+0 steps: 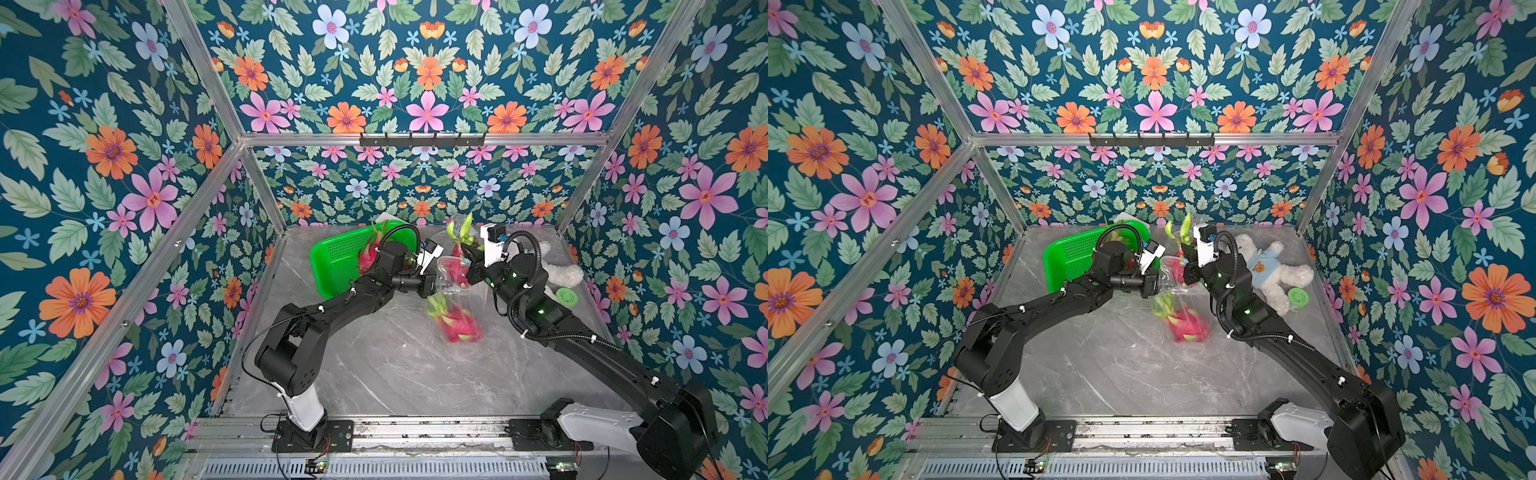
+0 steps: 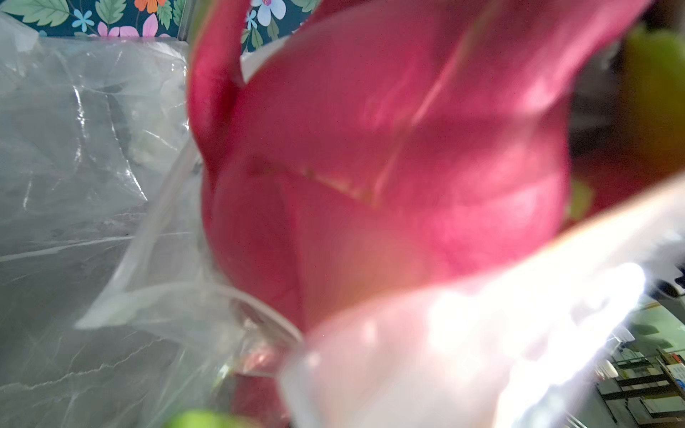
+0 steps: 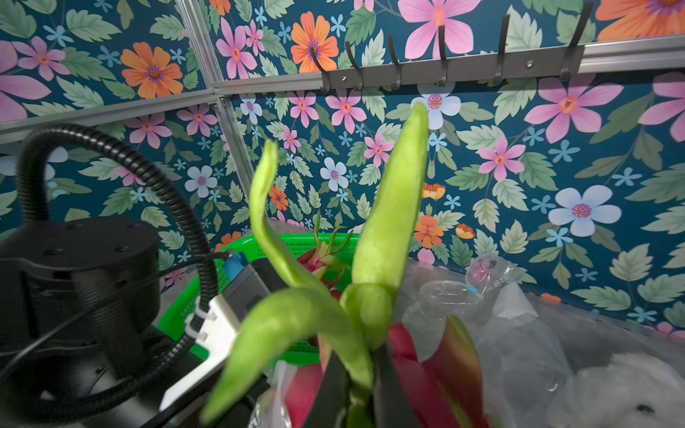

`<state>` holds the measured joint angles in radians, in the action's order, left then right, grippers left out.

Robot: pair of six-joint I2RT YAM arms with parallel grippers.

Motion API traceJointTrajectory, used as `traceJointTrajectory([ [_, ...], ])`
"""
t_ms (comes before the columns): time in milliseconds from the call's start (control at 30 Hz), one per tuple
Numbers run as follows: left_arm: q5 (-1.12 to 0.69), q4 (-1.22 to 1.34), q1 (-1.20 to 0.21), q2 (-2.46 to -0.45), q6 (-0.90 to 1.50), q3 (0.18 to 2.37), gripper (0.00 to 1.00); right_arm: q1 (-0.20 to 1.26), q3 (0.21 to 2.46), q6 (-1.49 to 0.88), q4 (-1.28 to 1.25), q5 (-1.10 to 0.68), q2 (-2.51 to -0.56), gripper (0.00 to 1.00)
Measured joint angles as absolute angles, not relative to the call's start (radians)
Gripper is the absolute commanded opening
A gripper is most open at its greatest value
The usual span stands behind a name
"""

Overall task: Open the zip-top bag and take out the dragon fruit
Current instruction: Pick up the dragon fruit from the zipper food storage bag.

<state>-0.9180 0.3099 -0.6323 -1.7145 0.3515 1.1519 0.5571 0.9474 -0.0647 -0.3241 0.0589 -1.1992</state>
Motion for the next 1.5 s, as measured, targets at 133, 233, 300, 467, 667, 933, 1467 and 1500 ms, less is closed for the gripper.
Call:
traceJointTrajectory([
  [133, -0.919, 0.334, -0.632, -1.699, 0.341, 1.145, 0.0, 0.558, 0.974, -0.045, -0.309, 0.072, -1.187, 0.0],
  [233, -0.925, 0.344, -0.632, -1.699, 0.335, 1.142, 0.0, 0.558, 1.002, -0.043, -0.277, 0.07, -1.171, 0.0],
  [300, -0.929, 0.354, -0.632, -1.699, 0.334, 1.14, 0.0, 0.557, 1.013, -0.049, -0.258, 0.062, -1.154, 0.0],
  [467, -0.935, 0.367, -0.632, -1.699, 0.322, 1.129, 0.0, 0.557, 1.013, -0.109, -0.225, 0.03, -1.095, 0.0],
  [667, -0.906, 0.338, -0.616, -1.704, 0.29, 1.146, 0.0, 0.556, 0.978, -0.202, -0.182, -0.008, -1.036, 0.0],
  [933, -0.801, 0.282, -0.604, -1.717, 0.268, 1.227, 0.0, 0.555, 0.883, -0.243, -0.173, 0.041, -0.963, 0.0],
  [1467, -0.706, 0.321, -0.604, -1.635, 0.282, 1.162, 0.0, 0.553, 1.103, -0.137, -0.157, 0.054, -1.061, 0.0],
  [1500, -0.706, 0.324, -0.604, -1.632, 0.282, 1.153, 0.0, 0.553, 1.11, -0.135, -0.16, 0.053, -1.066, 0.0],
])
